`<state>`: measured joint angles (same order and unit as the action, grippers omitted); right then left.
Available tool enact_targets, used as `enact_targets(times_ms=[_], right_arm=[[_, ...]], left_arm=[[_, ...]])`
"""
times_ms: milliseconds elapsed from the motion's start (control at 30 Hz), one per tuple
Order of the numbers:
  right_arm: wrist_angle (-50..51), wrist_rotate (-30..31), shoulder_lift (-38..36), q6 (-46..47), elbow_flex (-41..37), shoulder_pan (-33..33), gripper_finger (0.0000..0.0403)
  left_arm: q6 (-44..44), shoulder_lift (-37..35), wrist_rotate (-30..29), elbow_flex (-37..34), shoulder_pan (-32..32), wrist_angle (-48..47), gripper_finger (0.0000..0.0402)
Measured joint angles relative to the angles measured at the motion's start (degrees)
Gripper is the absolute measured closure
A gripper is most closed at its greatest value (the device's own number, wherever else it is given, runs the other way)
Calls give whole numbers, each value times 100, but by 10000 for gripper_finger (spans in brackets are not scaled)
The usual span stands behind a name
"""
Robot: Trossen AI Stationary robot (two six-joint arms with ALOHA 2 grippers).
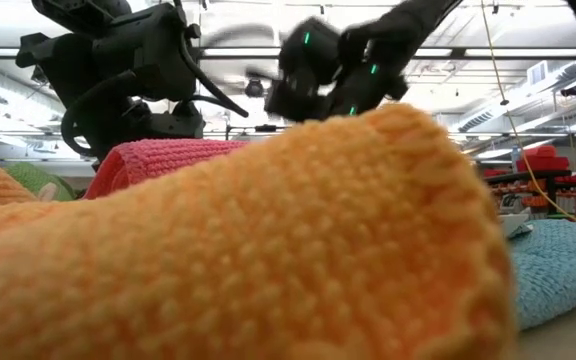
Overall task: Fold microfiber towels
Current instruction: Fold the top blue towel
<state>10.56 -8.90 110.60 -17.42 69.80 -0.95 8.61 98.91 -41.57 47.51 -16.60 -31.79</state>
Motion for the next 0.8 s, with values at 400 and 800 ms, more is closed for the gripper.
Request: enact_targets(times_ms=[400,800], right_arm=[[1018,71,-563,529,0,436,400],[1571,-274,-1106,695,4,478,400]], left_arm=[[-506,1,-621,-11,168,-311,116],[-637,2,-639,-4,454,-1156,116]])
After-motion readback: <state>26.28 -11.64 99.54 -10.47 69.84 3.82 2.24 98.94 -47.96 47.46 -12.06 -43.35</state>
